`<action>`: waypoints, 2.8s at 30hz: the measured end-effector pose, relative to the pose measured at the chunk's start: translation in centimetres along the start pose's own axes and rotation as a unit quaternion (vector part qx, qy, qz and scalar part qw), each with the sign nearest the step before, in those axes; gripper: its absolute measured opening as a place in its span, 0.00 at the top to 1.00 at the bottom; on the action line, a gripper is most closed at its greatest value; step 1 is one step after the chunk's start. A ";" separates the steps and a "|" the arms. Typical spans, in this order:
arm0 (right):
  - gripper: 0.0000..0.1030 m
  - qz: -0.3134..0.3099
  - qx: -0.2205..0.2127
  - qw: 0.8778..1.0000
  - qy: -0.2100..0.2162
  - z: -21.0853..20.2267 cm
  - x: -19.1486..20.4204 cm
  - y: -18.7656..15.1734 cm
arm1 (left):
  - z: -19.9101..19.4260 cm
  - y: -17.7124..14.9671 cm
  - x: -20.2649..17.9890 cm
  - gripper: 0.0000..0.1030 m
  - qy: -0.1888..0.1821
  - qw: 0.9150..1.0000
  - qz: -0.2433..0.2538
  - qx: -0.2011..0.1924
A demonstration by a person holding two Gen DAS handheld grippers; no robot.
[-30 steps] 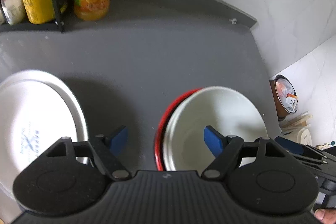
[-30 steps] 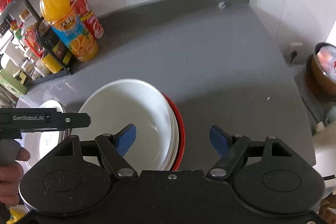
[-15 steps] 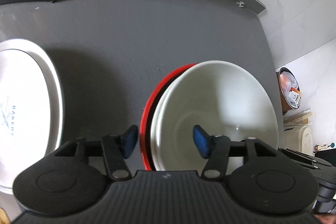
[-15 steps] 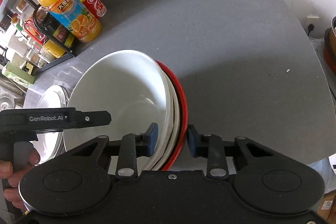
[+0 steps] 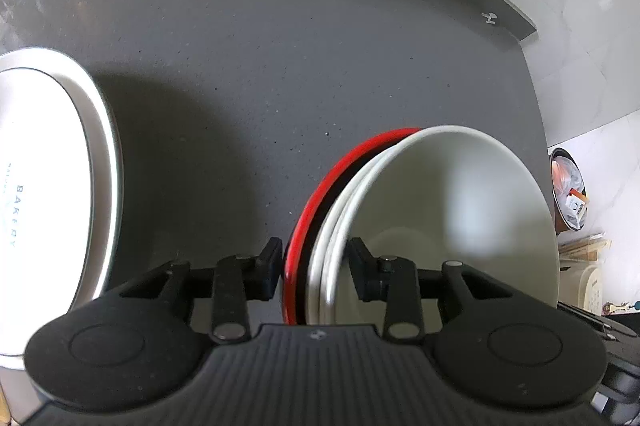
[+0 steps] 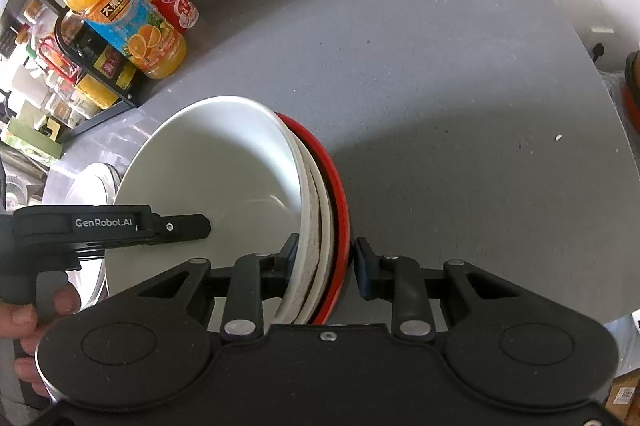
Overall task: Organize plates and bowls
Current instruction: 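Close both tools on the rim of the red bowl stack, then lift the red bowl stack with both tools onto the plate stack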
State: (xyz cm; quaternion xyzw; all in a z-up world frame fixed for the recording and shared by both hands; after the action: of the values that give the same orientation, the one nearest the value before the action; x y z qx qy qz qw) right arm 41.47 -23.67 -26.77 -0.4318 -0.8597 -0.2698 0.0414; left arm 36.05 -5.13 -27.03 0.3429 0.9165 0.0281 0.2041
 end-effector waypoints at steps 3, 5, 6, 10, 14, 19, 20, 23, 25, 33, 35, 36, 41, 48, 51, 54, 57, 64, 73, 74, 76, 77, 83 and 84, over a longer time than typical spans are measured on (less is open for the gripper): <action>0.76 -0.005 0.002 1.000 -0.004 0.0 0.0 0.1 | 0.0 0.2 0.4 0.68 -0.007 1.000 -0.014 0.007; 0.77 -0.004 0.005 1.000 -0.002 0.1 0.0 0.2 | -0.3 0.3 0.5 0.69 -0.010 1.000 -0.017 0.010; 0.78 -0.003 0.005 1.000 0.000 0.0 0.0 0.3 | -0.5 0.3 0.5 0.70 -0.012 1.000 -0.017 0.008; 0.78 -0.008 -0.002 1.000 0.006 -0.3 0.7 1.2 | -1.7 0.8 0.9 0.70 -0.020 1.000 -0.023 -0.002; 0.78 -0.015 -0.012 1.000 0.009 -0.9 2.0 2.4 | -3.3 1.5 1.8 0.70 -0.028 0.999 -0.031 -0.014; 0.78 -0.028 -0.020 0.999 0.019 -1.3 4.7 4.0 | -5.8 2.9 3.6 0.70 -0.034 0.998 -0.044 -0.026; 0.78 -0.029 -0.021 0.999 0.023 -1.4 5.3 4.2 | -6.2 3.3 3.8 0.70 -0.036 0.998 -0.048 -0.027; 0.78 -0.033 -0.026 0.999 0.030 -1.7 7.4 4.6 | -8.0 4.3 5.3 0.70 -0.045 0.997 -0.049 -0.037; 0.78 -0.031 -0.025 0.999 0.035 -1.9 8.9 4.6 | -9.2 4.9 6.2 0.70 -0.044 0.997 -0.043 -0.039; 0.78 -0.028 -0.020 0.999 0.039 -0.9 14.9 4.1 | -12.1 6.8 11.1 0.70 -0.039 0.998 -0.031 -0.042; 0.78 -0.027 -0.017 0.999 0.039 -0.4 16.2 3.9 | -12.6 7.1 12.6 0.70 -0.039 0.998 -0.032 -0.040; 0.78 -0.026 -0.016 0.999 0.039 -0.1 16.9 3.8 | -12.7 7.3 13.3 0.70 -0.040 0.998 -0.032 -0.039; 0.78 -0.025 -0.010 0.999 0.033 0.9 19.3 3.3 | -13.2 7.8 16.3 0.70 -0.045 0.998 -0.033 -0.036; 0.78 -0.028 0.001 0.999 0.024 2.7 22.4 2.8 | -13.1 8.5 20.0 0.70 -0.050 0.998 -0.041 -0.023; 0.78 -0.024 0.004 1.000 0.019 3.4 23.3 2.7 | -12.9 8.8 21.2 0.70 -0.053 0.998 -0.042 -0.018; 0.78 -0.019 0.009 1.000 0.014 4.1 24.1 2.6 | -12.5 9.1 22.3 0.70 -0.054 0.998 -0.042 -0.010; 0.78 -0.016 0.013 1.000 0.008 4.6 24.6 2.4 | -12.0 9.4 23.2 0.70 -0.056 0.998 -0.041 -0.003; 0.78 0.002 0.022 1.000 -0.006 5.7 25.2 2.0 | -11.0 9.9 24.4 0.70 -0.057 0.998 -0.030 0.017; 0.78 0.013 0.018 0.999 -0.025 5.9 25.6 2.0 | -10.4 10.0 24.6 0.70 -0.059 0.998 -0.011 0.034; 0.78 0.011 0.019 0.999 -0.030 5.9 25.7 2.0 | -10.4 9.9 24.6 0.70 -0.060 0.998 -0.009 0.034; 0.78 0.017 0.017 0.999 -0.033 6.0 25.6 2.0 | -10.3 9.9 24.4 0.69 -0.062 0.997 -0.003 0.035; 0.78 0.019 0.015 0.999 -0.035 6.1 25.6 2.1 | -10.3 9.9 24.3 0.69 -0.062 0.997 0.001 0.035; 0.69 0.021 -0.006 0.998 -0.055 5.6 25.9 2.8 | -9.9 9.7 23.9 0.63 -0.066 0.997 0.018 0.047; 0.66 0.019 -0.011 0.998 -0.058 5.3 26.0 2.9 | -10.0 9.8 23.8 0.60 -0.068 0.996 0.020 0.046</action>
State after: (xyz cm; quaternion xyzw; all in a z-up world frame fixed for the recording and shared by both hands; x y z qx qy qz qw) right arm 28.33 -0.88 -22.16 -0.4635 -0.8492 -0.2529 -0.0080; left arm 21.94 18.46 -24.48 0.3709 0.8939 -0.0337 0.2494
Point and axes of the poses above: each gripper's, at about its wrist camera, not at the fingertips, and z roughly the way its jaws point, x to its left, y to its top, the point moved 7 cm from there along z, roughly the way its jaws point, and after that the axes turned 7 degrees about -z, right-handed, at the moved point
